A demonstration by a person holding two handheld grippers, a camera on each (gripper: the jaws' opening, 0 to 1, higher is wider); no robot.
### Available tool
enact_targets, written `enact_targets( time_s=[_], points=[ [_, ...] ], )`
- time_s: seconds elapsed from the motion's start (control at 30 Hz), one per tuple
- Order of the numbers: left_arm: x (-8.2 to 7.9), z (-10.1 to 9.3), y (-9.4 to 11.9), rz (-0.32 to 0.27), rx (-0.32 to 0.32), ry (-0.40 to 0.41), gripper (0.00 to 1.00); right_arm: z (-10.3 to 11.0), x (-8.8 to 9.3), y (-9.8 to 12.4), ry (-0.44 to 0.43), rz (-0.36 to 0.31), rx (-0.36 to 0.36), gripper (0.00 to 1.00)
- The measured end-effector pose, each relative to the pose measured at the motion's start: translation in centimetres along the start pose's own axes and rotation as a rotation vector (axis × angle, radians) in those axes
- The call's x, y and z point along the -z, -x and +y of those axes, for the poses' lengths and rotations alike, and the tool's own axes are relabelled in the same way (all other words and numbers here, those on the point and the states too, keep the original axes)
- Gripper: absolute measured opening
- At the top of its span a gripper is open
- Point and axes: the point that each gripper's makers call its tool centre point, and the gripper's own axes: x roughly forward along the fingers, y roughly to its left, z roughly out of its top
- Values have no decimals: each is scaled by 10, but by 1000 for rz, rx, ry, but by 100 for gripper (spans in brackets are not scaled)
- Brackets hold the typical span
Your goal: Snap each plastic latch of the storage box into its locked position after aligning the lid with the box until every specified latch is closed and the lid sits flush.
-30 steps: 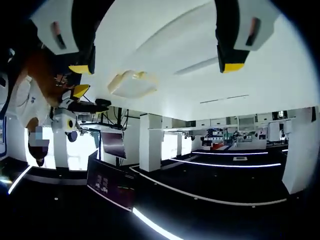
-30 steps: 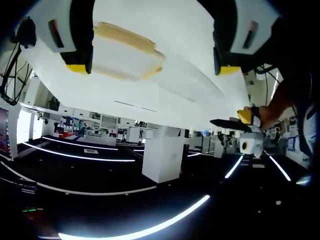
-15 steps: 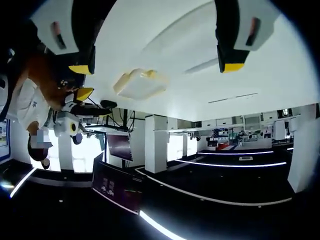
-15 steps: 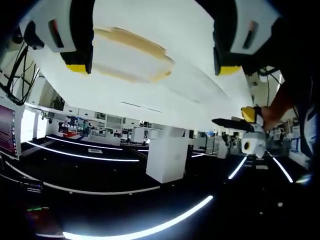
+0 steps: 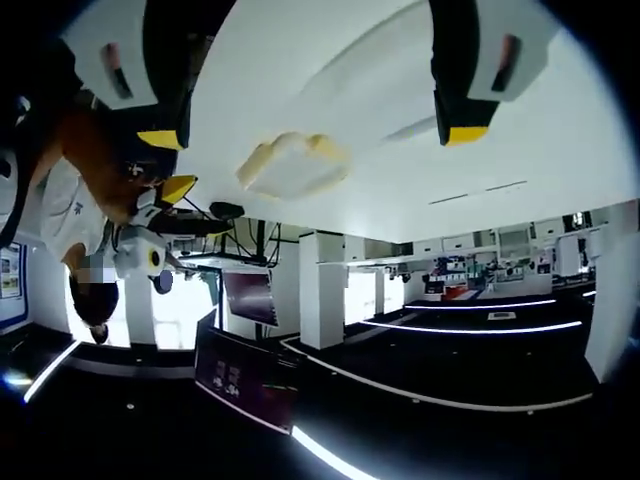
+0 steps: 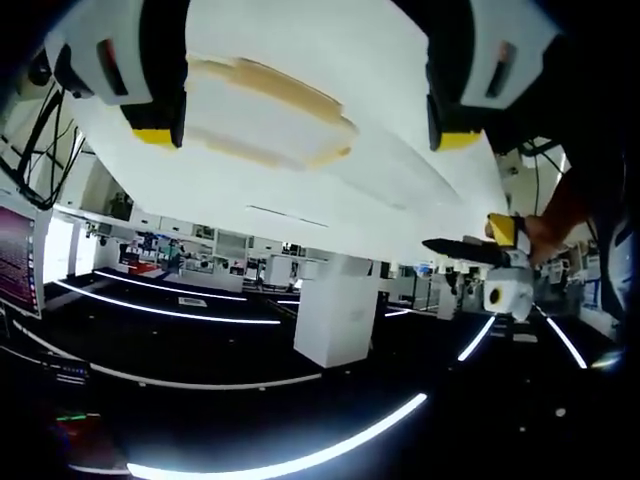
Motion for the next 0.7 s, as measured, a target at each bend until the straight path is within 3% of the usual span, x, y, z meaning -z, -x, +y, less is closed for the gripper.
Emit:
enact_targets(
  time_s=[0.7],
  points=[
    [-4,-21,-18,15,49,-26,100,-10,2,10,6,2,17,100]
  ],
)
